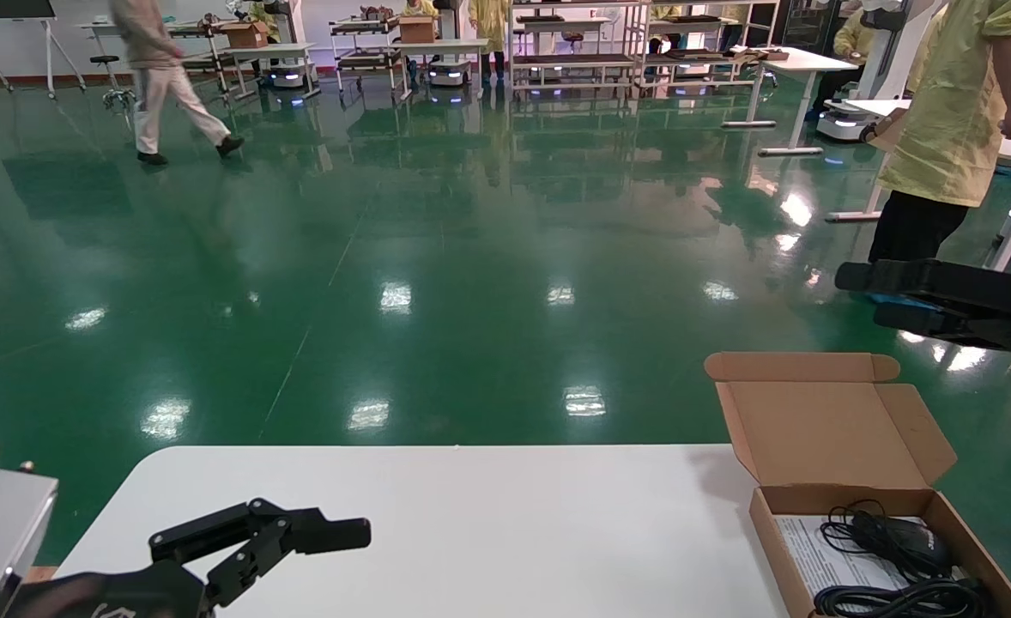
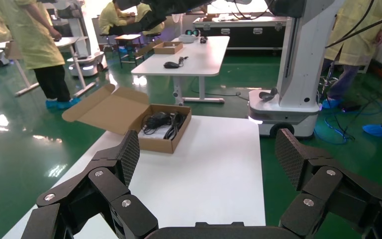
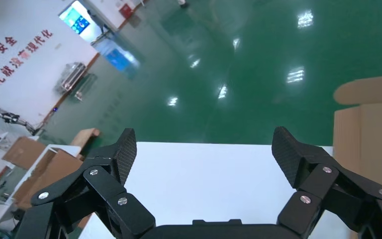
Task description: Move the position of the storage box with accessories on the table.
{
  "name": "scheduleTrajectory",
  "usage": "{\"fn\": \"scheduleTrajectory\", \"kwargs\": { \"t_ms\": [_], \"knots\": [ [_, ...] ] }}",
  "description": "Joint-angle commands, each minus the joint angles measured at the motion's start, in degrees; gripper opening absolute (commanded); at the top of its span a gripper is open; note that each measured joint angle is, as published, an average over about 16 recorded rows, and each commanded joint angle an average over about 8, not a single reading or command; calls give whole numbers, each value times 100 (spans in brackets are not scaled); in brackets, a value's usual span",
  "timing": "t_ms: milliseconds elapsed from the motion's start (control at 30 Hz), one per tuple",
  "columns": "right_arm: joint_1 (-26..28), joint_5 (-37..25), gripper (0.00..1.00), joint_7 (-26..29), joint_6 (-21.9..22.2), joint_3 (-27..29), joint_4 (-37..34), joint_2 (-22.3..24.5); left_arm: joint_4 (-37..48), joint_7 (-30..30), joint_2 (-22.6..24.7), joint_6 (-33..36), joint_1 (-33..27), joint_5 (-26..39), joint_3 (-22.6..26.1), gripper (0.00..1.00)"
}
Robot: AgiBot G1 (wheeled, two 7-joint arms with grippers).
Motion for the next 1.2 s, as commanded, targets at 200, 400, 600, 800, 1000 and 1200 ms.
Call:
{"fn": "scheduleTrajectory", "kwargs": {
  "t_ms": [200,400,600,800,1000,1200],
  "knots": [
    [-188,-6,100,-129,70,89,208,32,0,0,0,0,0,0,0,100],
    [-651,76,100,-396,57,415,826,101,0,0,0,0,0,0,0,100],
    [-1173,168,100,-697,43,782,1522,179,0,0,0,0,0,0,0,100],
    [-1695,260,100,-999,29,1150,2219,257,0,0,0,0,0,0,0,100],
    [-2219,353,100,-1301,14,1519,2919,336,0,0,0,0,0,0,0,100],
    [-2747,446,100,-1606,0,1891,3624,415,0,0,0,0,0,0,1,100]
  ]
}}
